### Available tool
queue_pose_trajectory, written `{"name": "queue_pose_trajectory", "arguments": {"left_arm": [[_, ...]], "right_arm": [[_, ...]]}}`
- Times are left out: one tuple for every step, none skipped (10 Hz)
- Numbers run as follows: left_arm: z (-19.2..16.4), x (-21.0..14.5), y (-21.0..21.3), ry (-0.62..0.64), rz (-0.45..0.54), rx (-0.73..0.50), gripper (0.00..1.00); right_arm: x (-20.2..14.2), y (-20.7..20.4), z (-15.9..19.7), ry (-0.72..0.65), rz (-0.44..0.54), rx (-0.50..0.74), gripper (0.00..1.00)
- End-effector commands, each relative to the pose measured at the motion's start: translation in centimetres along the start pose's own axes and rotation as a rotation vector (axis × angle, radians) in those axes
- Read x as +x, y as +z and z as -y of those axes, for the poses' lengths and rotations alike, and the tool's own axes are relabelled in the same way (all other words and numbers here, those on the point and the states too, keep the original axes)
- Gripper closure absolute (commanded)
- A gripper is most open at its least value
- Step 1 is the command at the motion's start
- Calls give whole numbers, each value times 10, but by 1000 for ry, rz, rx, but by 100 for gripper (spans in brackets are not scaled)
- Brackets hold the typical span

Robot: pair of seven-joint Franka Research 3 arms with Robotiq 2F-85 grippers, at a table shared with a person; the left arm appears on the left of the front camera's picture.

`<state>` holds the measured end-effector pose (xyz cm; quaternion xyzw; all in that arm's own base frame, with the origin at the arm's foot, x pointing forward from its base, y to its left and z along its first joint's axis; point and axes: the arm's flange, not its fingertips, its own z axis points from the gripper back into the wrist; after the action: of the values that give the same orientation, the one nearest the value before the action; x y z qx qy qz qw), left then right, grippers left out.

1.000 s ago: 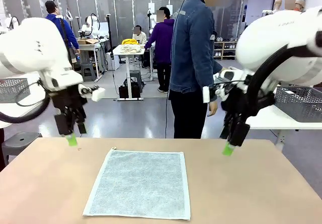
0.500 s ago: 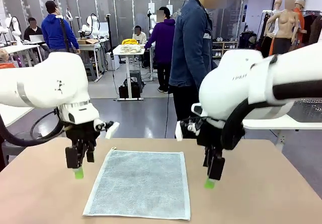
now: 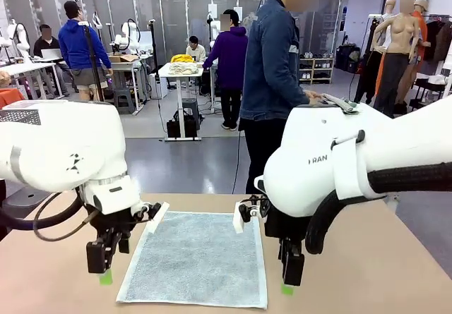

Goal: Fold the towels and place them in the basket.
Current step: When a person lays out a Towel with hook on the table, fold it in half twice.

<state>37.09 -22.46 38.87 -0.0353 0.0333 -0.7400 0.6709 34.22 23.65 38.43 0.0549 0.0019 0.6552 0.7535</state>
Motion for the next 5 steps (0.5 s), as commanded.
{"name": "queue_pose_trajectory", "arguments": {"left_arm": [[13,0,-3,17,-26,55,0],[12,-5,-1,22,-17,56,0],[7,-10,1,17,-15,50,0],[11,-1,-1,-2,-2,14,0],[11,-1,-1,-2,-2,14,0]], "right_arm": [[6,-7,-3,-37,-6,-43,0],[5,-8,0,-30,8,-32,0],[3,-8,5,-20,16,-25,0],[2,-3,-2,-5,5,-11,0],[2,-3,-2,-5,5,-11,0]]}}
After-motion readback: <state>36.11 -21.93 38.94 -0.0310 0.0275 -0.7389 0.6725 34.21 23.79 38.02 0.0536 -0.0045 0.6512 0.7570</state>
